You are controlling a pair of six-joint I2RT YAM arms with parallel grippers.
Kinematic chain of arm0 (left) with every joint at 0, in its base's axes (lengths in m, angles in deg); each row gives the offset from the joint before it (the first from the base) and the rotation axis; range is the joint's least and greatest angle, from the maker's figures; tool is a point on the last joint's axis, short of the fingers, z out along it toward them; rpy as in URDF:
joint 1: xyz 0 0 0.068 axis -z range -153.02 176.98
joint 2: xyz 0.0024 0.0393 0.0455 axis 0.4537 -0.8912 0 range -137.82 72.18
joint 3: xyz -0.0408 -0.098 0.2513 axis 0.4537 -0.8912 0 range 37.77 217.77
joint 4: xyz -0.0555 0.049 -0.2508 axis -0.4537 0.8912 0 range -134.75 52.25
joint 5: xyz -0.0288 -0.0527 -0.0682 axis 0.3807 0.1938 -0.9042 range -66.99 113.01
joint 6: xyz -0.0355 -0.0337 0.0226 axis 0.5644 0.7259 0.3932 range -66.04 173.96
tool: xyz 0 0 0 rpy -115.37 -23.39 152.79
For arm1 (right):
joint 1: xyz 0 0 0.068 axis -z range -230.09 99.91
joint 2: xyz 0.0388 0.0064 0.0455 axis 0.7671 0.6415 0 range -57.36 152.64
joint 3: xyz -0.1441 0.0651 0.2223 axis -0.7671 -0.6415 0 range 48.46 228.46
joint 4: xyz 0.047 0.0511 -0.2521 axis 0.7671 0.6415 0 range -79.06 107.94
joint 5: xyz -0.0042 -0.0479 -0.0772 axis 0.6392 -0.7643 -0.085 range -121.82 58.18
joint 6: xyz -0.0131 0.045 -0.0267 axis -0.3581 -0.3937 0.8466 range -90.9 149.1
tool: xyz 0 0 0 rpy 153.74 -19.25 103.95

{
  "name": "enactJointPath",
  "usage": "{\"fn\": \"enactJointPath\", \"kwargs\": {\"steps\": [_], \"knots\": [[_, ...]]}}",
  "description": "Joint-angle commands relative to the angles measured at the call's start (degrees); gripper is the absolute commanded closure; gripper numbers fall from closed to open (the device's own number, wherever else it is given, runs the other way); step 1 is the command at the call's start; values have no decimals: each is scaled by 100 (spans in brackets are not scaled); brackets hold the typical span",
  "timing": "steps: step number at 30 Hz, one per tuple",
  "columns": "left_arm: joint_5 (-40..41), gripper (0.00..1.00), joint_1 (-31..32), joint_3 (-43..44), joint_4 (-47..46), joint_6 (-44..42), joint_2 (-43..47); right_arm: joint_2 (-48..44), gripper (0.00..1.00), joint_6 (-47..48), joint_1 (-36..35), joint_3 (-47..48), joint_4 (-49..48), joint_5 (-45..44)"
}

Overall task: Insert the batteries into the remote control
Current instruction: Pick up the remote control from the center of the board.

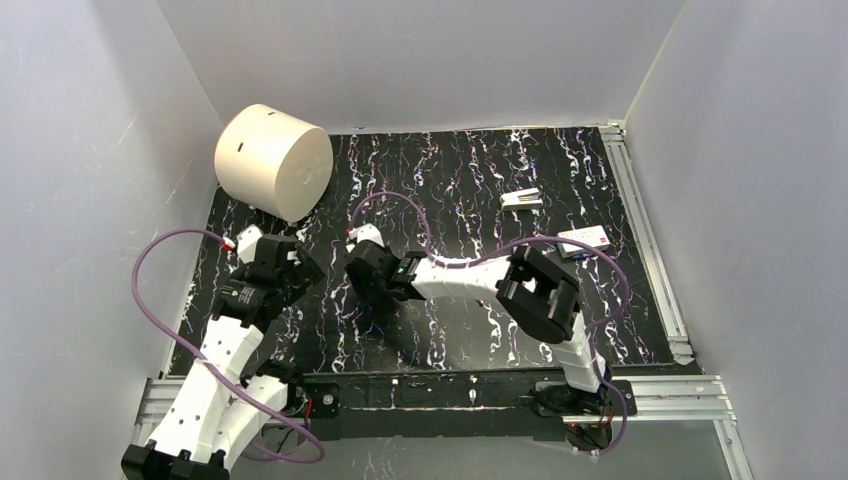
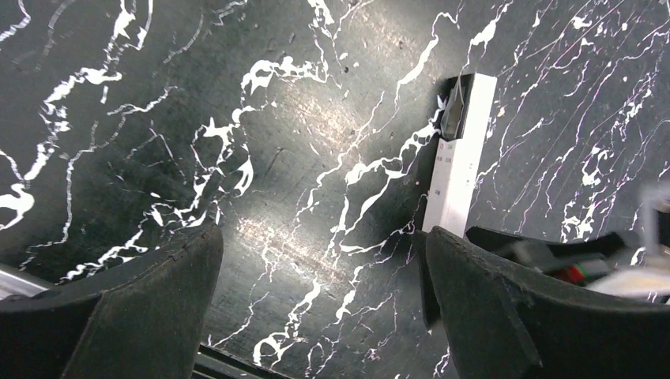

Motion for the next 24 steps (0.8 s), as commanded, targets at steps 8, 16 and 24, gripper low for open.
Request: {"fn": "enactJointPath", "kwargs": {"steps": [8, 16, 24], "knots": [[334, 1, -44, 701, 597, -432, -145, 861, 53, 605, -213, 1255, 998, -1246], [-642, 1, -66, 918, 276, -934, -208, 246, 82, 981, -215, 636, 734, -1599], [-2820, 1, -83, 1054, -361, -1402, -295, -2607, 79, 1962, -186, -2268, -1880, -280]]}}
